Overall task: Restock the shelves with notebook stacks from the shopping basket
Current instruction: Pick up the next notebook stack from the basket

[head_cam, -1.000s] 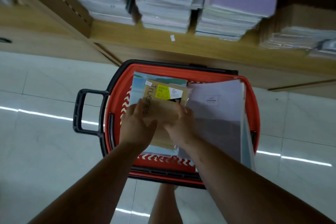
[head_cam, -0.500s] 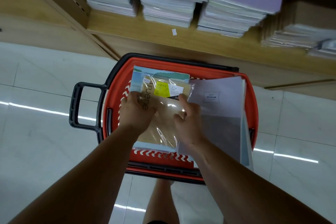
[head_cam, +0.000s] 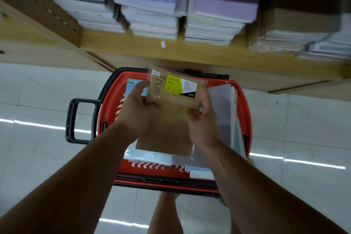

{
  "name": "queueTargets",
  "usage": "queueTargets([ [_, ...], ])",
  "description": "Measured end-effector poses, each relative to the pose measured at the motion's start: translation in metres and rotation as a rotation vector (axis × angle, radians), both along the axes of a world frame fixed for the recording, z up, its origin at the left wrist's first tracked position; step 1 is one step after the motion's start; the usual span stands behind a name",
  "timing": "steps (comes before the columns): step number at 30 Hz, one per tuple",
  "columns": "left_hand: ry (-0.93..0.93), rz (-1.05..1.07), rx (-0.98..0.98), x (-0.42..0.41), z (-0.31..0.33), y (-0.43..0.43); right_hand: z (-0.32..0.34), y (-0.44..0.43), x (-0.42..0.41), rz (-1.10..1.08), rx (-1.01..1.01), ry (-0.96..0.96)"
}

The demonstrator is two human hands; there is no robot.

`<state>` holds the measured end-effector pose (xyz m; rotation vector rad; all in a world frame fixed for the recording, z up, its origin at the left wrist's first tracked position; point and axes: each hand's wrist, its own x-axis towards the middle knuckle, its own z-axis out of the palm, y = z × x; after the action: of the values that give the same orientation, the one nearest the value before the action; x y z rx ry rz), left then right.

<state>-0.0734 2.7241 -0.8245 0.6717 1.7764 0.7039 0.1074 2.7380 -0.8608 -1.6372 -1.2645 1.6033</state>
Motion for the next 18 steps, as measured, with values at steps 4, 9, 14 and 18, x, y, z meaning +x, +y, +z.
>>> queueTargets([
  [4, -0.132, 0.071, 0.127, 0.043, 0.026, 0.030, 0.026, 0.033, 0.048, -0.192, -0.009, 0.045],
  [9, -0.271, 0.206, 0.274, 0.111, 0.048, 0.080, 0.069, 0.067, 0.122, -0.243, -0.084, 0.183],
  [14, -0.299, 0.143, 0.289, 0.174, 0.054, 0.142, 0.089, 0.093, 0.194, -0.197, -0.163, 0.155],
  [18, -0.285, -0.064, 0.251, 0.215, 0.041, 0.173, 0.074, 0.134, 0.231, -0.271, -0.117, 0.130],
])
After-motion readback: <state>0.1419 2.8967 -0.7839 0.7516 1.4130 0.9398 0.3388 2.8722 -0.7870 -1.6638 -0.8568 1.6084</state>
